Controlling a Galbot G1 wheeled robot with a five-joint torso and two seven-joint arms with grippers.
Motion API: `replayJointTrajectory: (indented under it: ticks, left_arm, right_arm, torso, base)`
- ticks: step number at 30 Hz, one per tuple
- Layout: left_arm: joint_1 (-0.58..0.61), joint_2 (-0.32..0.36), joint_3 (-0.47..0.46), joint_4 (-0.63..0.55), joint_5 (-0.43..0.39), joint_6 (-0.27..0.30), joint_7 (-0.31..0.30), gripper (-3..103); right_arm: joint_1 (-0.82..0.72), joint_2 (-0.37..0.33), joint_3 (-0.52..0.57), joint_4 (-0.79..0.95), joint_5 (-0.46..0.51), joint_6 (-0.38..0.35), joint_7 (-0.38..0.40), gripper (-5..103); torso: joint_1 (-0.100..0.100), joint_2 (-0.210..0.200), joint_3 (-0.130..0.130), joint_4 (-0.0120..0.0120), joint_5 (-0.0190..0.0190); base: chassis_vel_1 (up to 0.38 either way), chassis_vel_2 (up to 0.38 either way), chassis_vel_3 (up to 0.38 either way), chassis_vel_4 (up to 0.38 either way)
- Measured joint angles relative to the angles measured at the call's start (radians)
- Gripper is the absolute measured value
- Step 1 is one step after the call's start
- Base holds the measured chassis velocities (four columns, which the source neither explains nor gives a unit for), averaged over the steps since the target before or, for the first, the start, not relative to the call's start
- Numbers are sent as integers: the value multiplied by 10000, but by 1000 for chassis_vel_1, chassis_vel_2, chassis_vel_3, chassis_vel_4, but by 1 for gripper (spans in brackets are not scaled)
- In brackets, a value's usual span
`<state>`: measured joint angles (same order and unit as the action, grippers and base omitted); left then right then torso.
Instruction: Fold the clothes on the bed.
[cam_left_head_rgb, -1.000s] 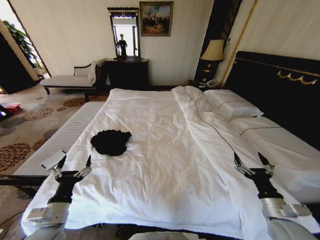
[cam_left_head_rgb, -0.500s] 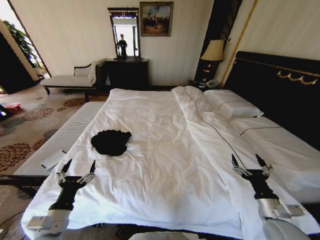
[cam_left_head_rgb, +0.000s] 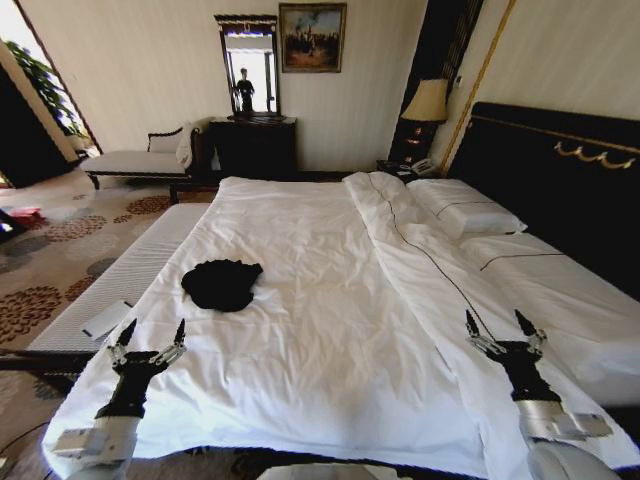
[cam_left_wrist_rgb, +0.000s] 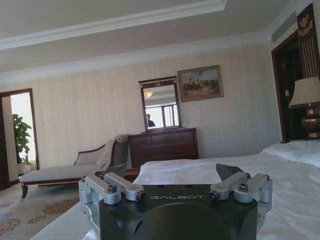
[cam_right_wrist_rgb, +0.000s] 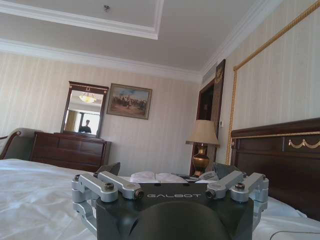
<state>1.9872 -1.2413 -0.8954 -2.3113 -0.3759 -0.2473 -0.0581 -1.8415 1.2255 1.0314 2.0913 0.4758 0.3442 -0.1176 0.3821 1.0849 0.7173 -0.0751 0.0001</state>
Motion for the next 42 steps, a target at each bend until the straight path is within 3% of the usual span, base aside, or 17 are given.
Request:
replayJointTrajectory:
  ticks: [13,42]
  left_arm:
    - [-21,-56,-4,113,42,-32,-18,100]
    - [-71,-106,-58,271,125,-47,-162,100]
  right_arm:
    - [43,17,-64,-79,-1,-33,46,100]
    - [96,112,-318,-163,-44,122,-34,100]
  torso:
    - [0,0,0,-1,-2]
    - [-1,0,0,-3,-7]
  base:
    - [164,174,-158,-182]
    - [332,331,-332,-332]
